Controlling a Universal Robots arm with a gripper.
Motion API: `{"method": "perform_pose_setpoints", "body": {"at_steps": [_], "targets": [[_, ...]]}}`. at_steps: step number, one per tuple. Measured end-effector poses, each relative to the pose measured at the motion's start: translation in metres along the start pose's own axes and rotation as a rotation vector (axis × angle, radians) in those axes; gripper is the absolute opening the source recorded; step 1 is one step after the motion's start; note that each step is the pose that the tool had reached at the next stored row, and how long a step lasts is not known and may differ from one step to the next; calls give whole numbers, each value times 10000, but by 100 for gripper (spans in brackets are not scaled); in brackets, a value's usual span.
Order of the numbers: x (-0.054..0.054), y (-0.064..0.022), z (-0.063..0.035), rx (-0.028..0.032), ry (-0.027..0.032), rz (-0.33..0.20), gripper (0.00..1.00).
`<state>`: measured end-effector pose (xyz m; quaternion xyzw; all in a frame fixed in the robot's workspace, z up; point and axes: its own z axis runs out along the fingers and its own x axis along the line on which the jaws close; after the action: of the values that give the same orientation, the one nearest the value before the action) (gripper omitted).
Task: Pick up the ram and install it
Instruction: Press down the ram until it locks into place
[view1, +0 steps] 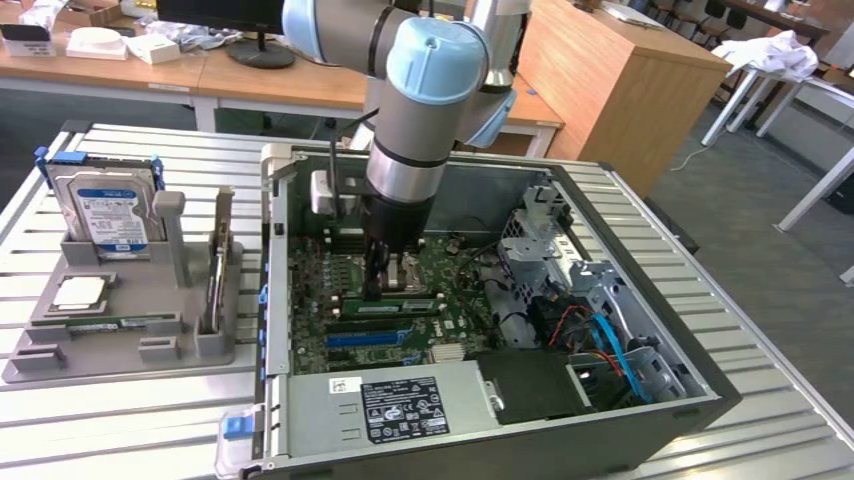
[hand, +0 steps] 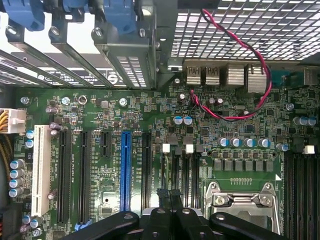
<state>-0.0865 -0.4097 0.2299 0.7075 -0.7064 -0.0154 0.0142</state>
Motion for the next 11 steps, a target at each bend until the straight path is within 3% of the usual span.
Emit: {"method": "perform_pose_setpoints", "body": {"at_steps": [11], "targets": [[0, 0, 19, -1, 1, 0, 10]]}}
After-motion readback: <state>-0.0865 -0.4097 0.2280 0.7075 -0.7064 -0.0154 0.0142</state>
